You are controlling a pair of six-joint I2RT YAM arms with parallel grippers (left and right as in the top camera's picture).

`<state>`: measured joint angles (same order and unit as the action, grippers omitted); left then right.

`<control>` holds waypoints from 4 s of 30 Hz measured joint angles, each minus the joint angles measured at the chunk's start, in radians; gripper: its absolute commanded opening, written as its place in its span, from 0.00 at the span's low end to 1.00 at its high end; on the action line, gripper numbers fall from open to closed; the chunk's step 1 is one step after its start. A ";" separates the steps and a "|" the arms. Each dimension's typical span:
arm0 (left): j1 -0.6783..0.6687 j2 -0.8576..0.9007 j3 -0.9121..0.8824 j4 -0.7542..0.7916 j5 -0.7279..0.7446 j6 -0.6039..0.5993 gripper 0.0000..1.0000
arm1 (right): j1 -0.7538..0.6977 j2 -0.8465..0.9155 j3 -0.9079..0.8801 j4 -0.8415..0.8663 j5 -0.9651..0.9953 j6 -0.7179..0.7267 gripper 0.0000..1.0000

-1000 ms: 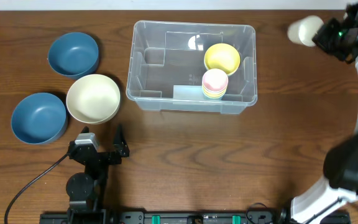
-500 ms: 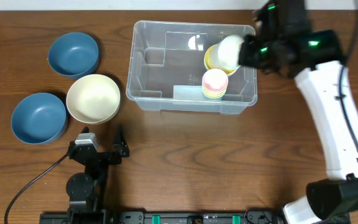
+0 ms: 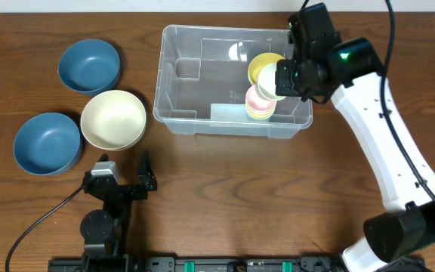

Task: Pack container
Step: 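Carry the white cup and stack it onto the pink cup, then open the right gripper and retract the right arm to the side, then reach the left gripper to the cream bowl and grasp its rim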

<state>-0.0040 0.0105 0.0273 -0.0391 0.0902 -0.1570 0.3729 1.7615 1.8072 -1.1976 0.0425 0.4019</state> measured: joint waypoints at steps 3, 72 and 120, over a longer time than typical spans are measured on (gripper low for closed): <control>0.000 0.000 0.000 0.000 0.000 0.000 0.98 | 0.000 0.013 -0.051 0.047 0.010 0.000 0.01; 0.077 0.691 0.791 -0.571 -0.001 -0.006 0.98 | -0.599 0.005 -0.097 0.373 0.079 0.004 0.99; 0.321 1.587 1.019 -0.730 0.067 -0.547 0.60 | -0.599 0.005 -0.097 0.373 0.079 0.004 0.99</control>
<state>0.3168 1.5974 1.0466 -0.7692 0.1574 -0.7036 -0.2264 1.7668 1.7103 -0.8246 0.1211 0.4061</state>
